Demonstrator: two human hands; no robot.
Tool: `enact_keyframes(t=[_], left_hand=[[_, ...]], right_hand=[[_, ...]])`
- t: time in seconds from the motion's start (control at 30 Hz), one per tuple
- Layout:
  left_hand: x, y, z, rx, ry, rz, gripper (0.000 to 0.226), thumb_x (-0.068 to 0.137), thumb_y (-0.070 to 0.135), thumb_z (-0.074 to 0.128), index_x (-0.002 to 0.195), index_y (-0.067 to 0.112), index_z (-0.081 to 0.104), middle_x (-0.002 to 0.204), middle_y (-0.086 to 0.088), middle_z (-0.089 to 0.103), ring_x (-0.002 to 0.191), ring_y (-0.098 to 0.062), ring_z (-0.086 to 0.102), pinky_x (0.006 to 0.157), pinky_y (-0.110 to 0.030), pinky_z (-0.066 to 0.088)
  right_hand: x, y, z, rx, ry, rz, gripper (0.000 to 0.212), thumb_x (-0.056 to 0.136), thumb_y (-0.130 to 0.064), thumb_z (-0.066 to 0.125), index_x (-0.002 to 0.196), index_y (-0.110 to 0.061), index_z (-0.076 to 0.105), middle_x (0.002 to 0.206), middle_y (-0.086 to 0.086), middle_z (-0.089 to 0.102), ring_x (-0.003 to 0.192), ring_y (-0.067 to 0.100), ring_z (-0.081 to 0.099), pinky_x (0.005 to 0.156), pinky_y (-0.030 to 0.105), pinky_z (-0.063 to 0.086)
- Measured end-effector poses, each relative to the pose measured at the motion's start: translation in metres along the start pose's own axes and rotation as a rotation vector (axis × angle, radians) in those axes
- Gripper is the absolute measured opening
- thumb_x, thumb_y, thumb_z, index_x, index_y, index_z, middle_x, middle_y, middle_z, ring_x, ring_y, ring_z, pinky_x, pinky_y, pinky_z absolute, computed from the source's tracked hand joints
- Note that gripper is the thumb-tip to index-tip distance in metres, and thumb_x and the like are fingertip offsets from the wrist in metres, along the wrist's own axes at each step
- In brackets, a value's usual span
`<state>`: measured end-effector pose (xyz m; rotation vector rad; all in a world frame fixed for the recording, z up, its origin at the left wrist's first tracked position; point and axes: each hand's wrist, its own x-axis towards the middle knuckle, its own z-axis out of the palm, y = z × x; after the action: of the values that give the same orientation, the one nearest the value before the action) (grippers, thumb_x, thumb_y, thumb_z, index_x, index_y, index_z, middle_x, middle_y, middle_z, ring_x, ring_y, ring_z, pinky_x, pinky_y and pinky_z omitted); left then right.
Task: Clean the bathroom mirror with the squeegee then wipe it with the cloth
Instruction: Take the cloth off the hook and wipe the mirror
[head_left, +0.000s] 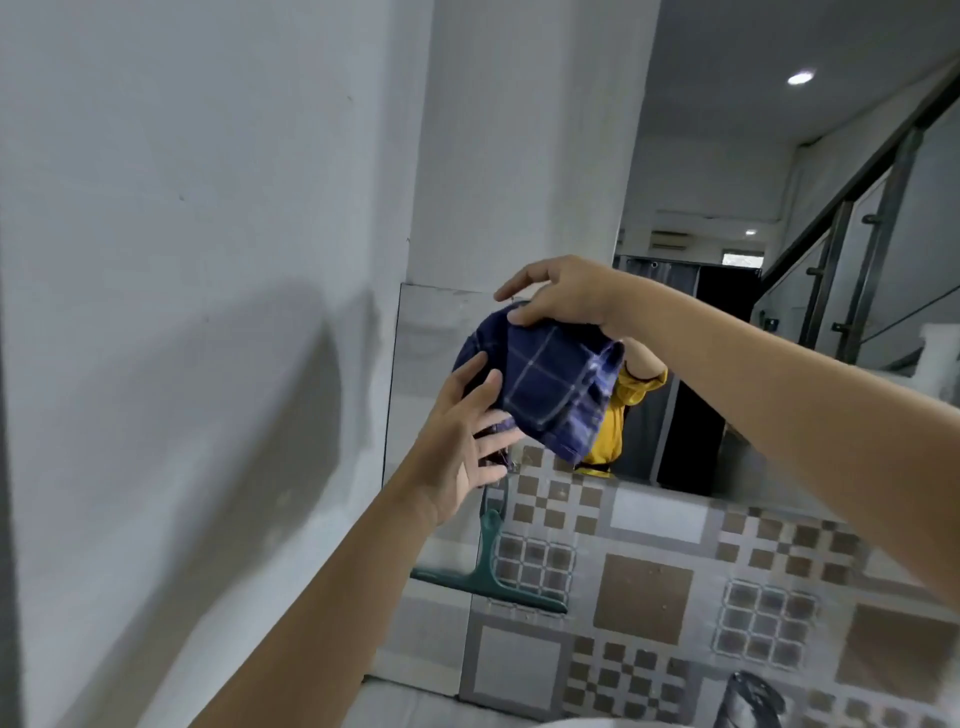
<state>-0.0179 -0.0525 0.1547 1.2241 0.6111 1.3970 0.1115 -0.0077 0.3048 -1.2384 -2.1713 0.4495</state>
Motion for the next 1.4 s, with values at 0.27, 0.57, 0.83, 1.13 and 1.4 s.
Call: enact_keyframes(t=[0.27,0.57,0.83,1.13,1.4], left_hand=[[-0.028,-0.01,0.042,-0.139,0.005,-0.067,0.042,0.091,0.039,0.052,0.124,0.013,0.05,0.122,-0.009,0.062,0.105,-0.028,0.063,0.088,-0.052,0.051],[-0.04,-0.005,0.085,0.337,0.196,0.257,0.029,0.083,-0.001,0.063,0.105,0.018,0.069,0.102,-0.008,0.068,0.098,-0.026,0.065,0.083,-0.033,0.056],[-0.026,0.012,0.118,1.107,0.222,0.581,0.036,0.073,0.024,0.075,0.086,0.056,0.066,0.093,0.017,0.065,0.092,-0.013,0.062,0.091,-0.052,0.042],[-0.015,0.042,0.184,0.987,-0.071,0.603,0.026,0.077,0.007,0.073,0.087,0.031,0.071,0.084,0.022,0.067,0.077,0.0,0.066,0.087,-0.037,0.056],[0.006,0.041,0.245,0.807,-0.156,0.646,0.021,0.081,0.0,0.067,0.087,0.019,0.073,0.091,0.002,0.073,0.093,-0.028,0.066,0.088,-0.035,0.054]], right_hand=[[-0.072,0.035,-0.027,0.299,-0.308,0.338,0.035,0.094,-0.001,0.049,0.121,-0.021,0.058,0.124,0.012,0.056,0.094,0.025,0.064,0.068,0.03,0.061],[-0.147,0.095,-0.036,0.467,-0.058,0.14,0.043,0.075,0.001,0.076,0.109,-0.025,0.069,0.112,0.009,0.065,0.087,0.026,0.073,0.064,0.042,0.061],[-0.189,0.131,-0.05,0.403,0.148,-0.153,0.045,0.064,0.008,0.082,0.095,-0.023,0.072,0.104,0.01,0.07,0.093,0.026,0.071,0.08,0.04,0.06],[-0.229,0.165,-0.07,0.551,0.388,-0.424,0.052,0.062,-0.014,0.086,0.107,-0.018,0.059,0.118,0.025,0.058,0.102,0.03,0.066,0.088,0.044,0.056],[-0.25,0.194,-0.073,0.353,0.648,-0.579,0.053,0.082,-0.052,0.065,0.128,-0.045,0.041,0.134,0.01,0.039,0.13,0.039,0.039,0.102,0.057,0.042]])
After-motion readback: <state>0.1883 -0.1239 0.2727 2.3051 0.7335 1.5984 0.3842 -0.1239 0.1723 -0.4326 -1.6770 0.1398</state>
